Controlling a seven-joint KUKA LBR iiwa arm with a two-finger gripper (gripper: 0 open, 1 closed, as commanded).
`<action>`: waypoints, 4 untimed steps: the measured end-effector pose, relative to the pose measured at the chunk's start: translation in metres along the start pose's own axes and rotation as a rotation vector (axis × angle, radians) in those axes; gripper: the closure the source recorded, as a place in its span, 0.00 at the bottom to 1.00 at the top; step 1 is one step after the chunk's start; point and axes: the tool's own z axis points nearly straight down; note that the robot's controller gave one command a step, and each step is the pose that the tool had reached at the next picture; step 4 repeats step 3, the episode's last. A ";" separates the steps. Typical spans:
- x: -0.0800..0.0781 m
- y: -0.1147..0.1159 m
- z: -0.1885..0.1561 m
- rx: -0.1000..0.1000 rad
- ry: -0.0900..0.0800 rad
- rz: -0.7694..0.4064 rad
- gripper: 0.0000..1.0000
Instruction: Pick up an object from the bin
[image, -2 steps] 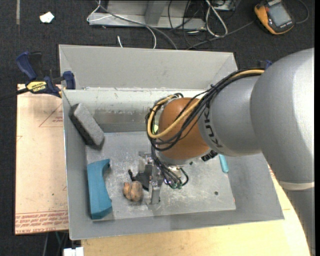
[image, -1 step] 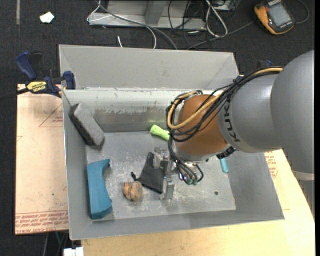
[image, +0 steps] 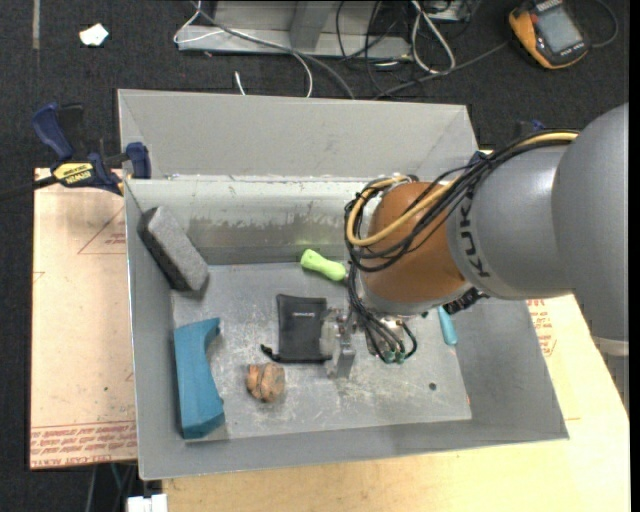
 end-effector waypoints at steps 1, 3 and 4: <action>0.000 0.000 0.000 0.000 0.000 0.000 1.00; 0.015 0.013 -0.138 0.000 0.008 -0.029 1.00; 0.015 0.013 -0.138 0.000 0.008 -0.029 1.00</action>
Offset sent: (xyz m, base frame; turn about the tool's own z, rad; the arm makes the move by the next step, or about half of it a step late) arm -0.0004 0.0208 0.1513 -0.0651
